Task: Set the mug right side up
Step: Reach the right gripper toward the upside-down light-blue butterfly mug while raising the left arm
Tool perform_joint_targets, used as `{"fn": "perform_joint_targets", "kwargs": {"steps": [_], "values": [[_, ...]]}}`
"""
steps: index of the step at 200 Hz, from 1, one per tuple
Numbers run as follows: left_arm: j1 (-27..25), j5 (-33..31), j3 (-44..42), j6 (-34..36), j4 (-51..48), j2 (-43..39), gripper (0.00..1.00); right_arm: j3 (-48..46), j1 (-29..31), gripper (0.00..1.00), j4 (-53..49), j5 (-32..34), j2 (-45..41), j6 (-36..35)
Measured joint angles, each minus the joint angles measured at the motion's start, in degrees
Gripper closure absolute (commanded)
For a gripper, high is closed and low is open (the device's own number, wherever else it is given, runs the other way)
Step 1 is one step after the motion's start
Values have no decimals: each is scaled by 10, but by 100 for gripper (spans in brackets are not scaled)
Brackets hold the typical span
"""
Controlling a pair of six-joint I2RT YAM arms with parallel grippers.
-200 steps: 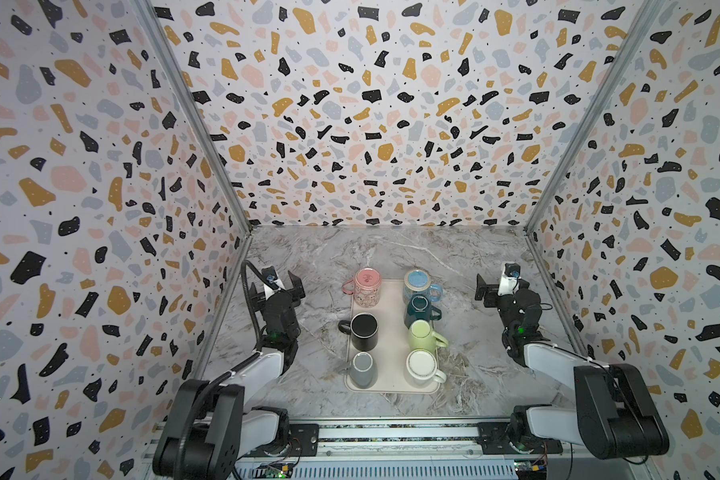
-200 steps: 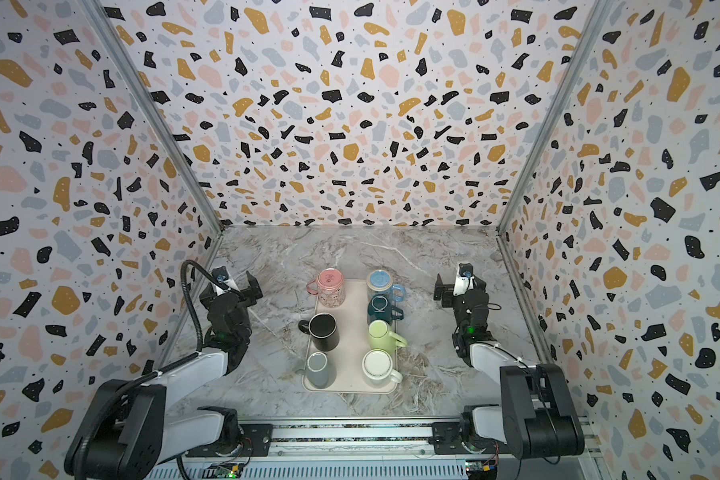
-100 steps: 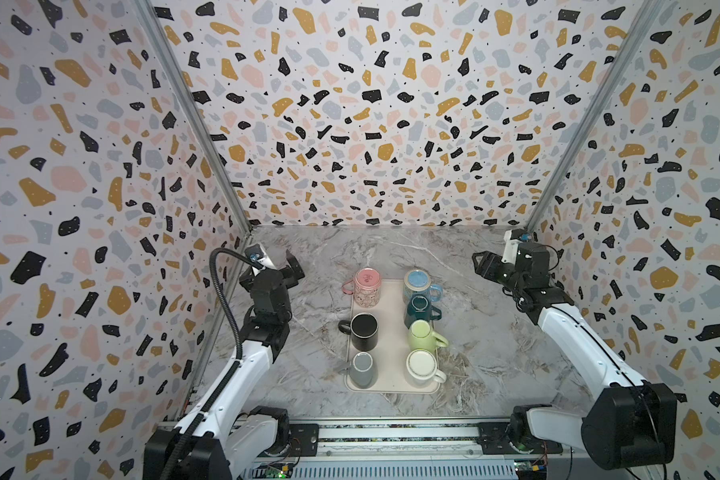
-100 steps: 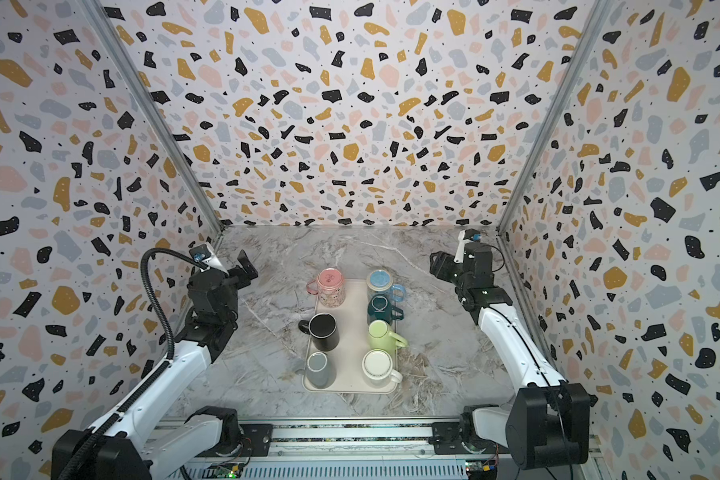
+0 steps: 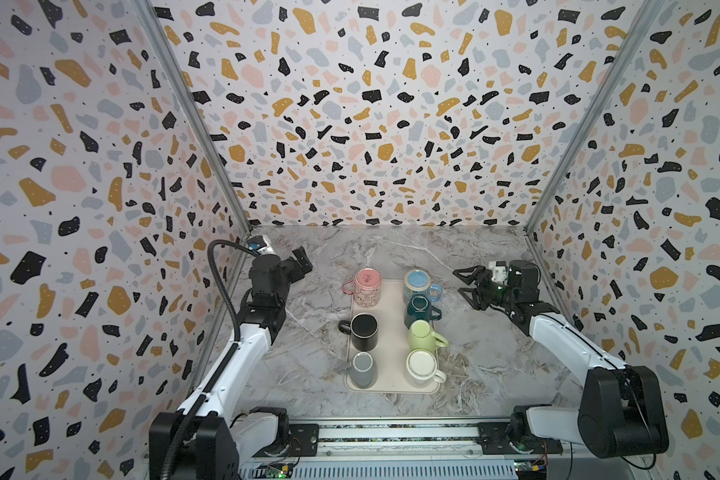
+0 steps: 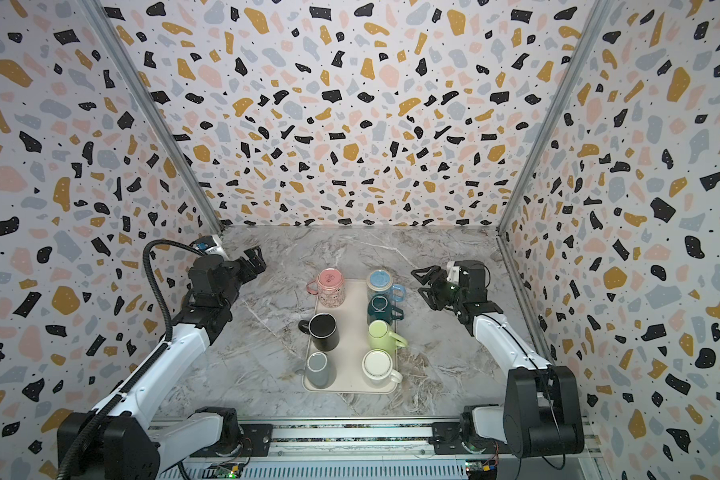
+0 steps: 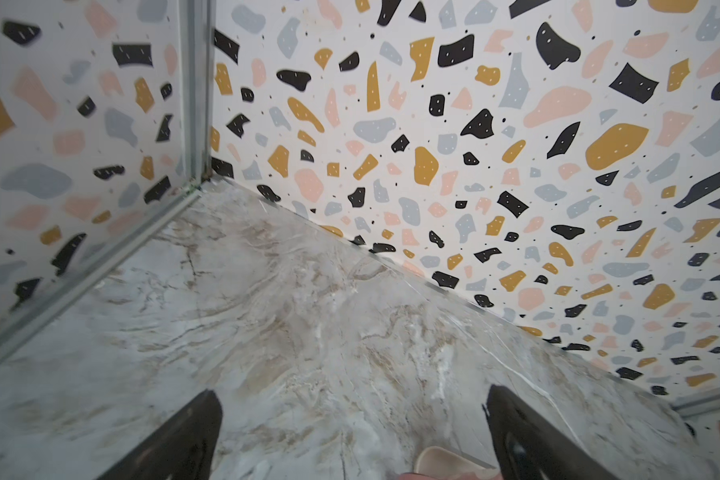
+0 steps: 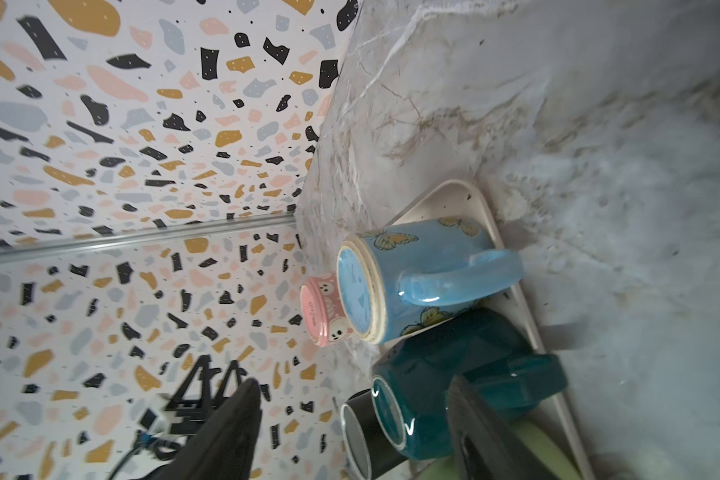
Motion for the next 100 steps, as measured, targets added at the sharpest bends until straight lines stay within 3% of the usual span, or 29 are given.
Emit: {"fn": "perform_joint_targets", "kwargs": {"steps": [50,100], "values": [[71,137,0,-107,47,62,3,-70,4,30,91,-17,23,154],[75,206,0,-155,74,106,3,-89,28,39,161,-4,35,275]]}}
